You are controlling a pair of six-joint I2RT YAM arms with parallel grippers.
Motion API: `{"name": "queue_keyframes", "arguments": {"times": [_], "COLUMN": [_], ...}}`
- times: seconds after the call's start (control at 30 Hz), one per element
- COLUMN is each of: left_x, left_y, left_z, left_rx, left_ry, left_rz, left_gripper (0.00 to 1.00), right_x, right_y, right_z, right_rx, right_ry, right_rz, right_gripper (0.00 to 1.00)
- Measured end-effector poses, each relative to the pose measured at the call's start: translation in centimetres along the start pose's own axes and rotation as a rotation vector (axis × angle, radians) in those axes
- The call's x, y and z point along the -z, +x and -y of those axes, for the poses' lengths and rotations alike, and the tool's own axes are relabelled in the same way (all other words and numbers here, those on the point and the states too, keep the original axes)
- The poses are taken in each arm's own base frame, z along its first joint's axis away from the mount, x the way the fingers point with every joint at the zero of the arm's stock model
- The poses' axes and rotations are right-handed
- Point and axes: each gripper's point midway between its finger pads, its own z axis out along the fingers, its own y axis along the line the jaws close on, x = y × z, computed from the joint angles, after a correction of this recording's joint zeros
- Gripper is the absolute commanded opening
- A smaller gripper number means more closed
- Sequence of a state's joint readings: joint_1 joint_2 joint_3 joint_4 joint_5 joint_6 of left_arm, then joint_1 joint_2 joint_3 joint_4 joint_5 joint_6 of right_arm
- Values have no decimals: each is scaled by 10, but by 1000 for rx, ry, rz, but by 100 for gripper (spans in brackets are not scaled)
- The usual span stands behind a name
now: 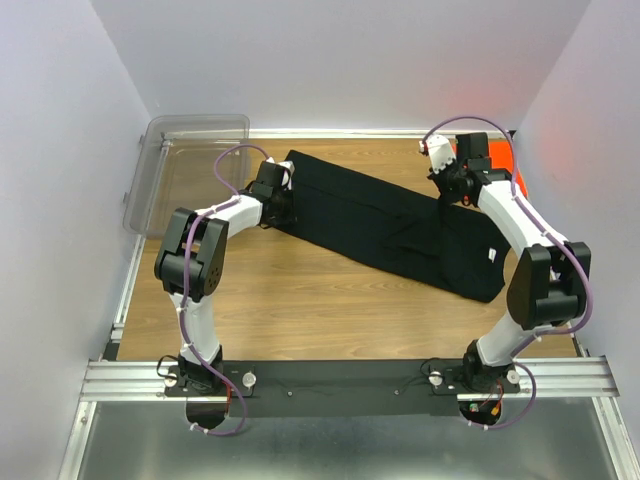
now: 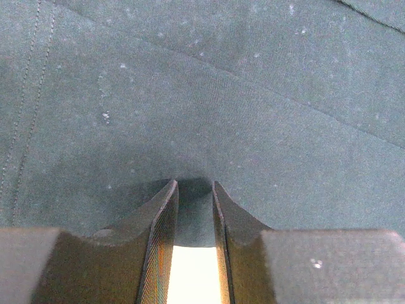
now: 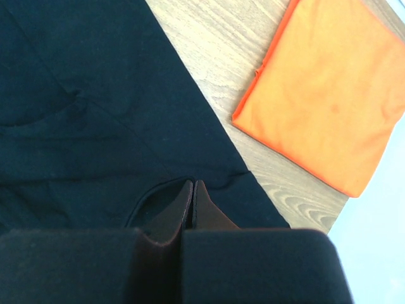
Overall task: Fold and stack the t-shirts
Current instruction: Fold the tshirt
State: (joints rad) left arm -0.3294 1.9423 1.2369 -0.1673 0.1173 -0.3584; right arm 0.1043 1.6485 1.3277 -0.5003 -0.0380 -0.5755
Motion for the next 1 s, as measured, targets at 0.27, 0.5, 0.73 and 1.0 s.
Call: {"name": "queue_keyframes", "arguments": {"times": [0.27,0.5,0.73,1.0], "left_x": [20,121,271,260], "left_y": [-17,-89,-145,-151], "left_z": [6,35,50,36], "left_rx": [-18,-89,-140,-132], "left_ry": [6,63,70,62], "left_rz": [48,325,748,747], "left_gripper": [38,58,64,64], "right_x": [-16,-14,13,38], "right_y": [12,22,34,81], "right_z": [-5,7,13,-102], "right_rx": [-3,-71,-145,117], "right_ry": [-17,9,-118,-602], "right_rz": [-45,-58,3,-20], "right_gripper": [29,80,75,71]}}
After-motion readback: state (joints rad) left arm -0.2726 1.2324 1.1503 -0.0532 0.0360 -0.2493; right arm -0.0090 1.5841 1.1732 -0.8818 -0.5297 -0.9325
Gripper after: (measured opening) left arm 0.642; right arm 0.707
